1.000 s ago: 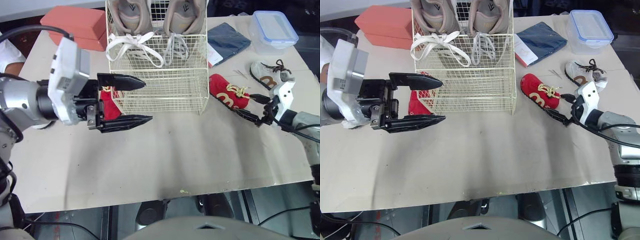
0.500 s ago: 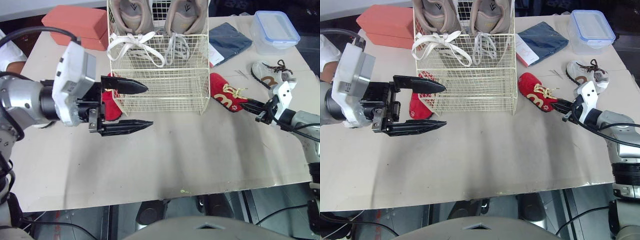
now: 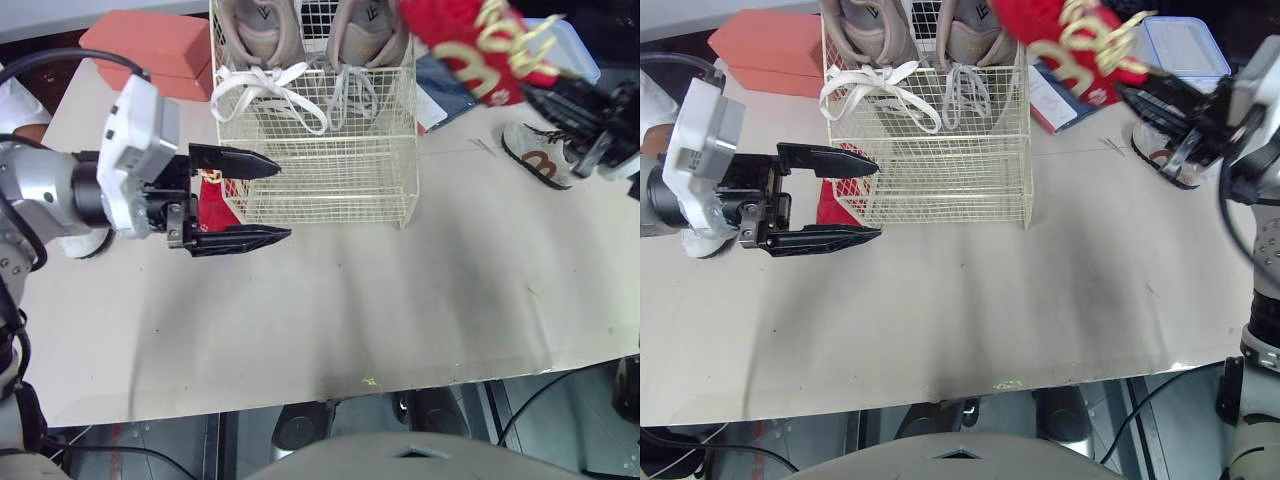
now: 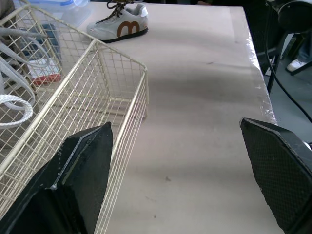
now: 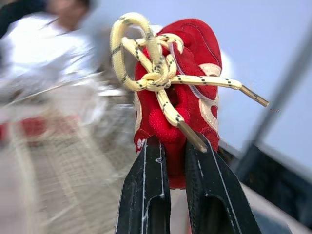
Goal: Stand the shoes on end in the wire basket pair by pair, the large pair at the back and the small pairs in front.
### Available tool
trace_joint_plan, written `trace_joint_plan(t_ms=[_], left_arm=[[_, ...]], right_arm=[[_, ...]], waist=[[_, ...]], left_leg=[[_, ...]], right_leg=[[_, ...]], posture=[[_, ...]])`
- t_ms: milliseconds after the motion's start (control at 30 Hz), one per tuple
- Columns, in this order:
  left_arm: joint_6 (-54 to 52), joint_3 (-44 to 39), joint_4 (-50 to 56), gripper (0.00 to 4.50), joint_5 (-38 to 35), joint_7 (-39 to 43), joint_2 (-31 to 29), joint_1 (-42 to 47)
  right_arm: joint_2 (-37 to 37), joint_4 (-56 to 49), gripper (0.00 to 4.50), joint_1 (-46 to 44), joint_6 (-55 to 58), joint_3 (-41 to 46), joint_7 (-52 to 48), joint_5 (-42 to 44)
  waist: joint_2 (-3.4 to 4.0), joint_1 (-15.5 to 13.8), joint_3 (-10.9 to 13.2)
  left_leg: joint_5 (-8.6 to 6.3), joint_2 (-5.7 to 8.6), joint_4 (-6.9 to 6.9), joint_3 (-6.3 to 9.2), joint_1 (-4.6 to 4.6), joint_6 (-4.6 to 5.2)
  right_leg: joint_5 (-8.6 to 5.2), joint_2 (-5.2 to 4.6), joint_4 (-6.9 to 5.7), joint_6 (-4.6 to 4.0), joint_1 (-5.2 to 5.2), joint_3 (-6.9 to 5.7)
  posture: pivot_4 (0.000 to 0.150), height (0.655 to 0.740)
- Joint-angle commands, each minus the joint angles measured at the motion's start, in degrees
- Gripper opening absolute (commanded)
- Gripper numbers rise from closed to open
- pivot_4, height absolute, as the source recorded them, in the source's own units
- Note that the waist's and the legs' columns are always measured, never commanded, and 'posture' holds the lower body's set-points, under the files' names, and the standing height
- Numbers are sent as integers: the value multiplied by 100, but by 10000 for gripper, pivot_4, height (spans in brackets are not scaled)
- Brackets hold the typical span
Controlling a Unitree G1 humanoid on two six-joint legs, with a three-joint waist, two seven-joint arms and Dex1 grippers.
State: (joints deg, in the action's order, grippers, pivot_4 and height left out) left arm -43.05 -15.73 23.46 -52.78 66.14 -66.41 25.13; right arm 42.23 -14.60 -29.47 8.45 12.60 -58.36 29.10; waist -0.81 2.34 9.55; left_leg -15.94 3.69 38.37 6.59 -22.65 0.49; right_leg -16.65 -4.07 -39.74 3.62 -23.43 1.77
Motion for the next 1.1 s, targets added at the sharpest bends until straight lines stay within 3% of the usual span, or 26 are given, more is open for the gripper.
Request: trace_joint_plan(t_ms=[33,133,300,500,833,1100], left_arm=[[98,-490,-83,45000,-104,178,-208,264],[-47,-707,-120,45000,-430,299,-264,467],[61,-617,-297,45000,-193,438,-361,543],[61,85,-153,45000,164,-101,0,900],[-24,1216,-96,45000,906,-784,733,1413],[55,1318,-361,45000,1121,-542,896,1525]], right_arm=[[65,16,453,-143,-1026,-295,-538,-395],[6,502,453,-205,-2143,-540,-993,-723],[-94,1251,453,-867,-3941,-1117,-1372,-1412],[19,1991,453,-1633,-5587,-1662,-1394,-2192],[-126,2112,453,-2136,-6589,-2028,-659,-2581],[-48,1987,453,-2026,-6817,-2169,-257,-2633]], waist=[[-4,-1,2],[-5,1,3],[-3,40,4],[-3,-4,4],[-6,28,6],[-7,18,6]], left_leg=[[0,0,0,3,0,0],[1,-2,0,8,-2,-1],[1,-2,0,1,0,-3],[2,-4,2,4,-1,-3],[2,-2,4,7,-11,-4],[2,-1,4,8,-11,-5]], right_leg=[[0,0,0,0,0,-3],[0,1,-1,0,-1,-9],[0,2,-6,0,-5,-1],[0,4,-5,0,-5,-6],[0,4,-6,0,-12,-3],[0,5,-5,0,-13,-4]], posture=[[1500,7400],[1500,7400],[1500,7400],[1500,7400],[1500,7400],[1500,7400]])
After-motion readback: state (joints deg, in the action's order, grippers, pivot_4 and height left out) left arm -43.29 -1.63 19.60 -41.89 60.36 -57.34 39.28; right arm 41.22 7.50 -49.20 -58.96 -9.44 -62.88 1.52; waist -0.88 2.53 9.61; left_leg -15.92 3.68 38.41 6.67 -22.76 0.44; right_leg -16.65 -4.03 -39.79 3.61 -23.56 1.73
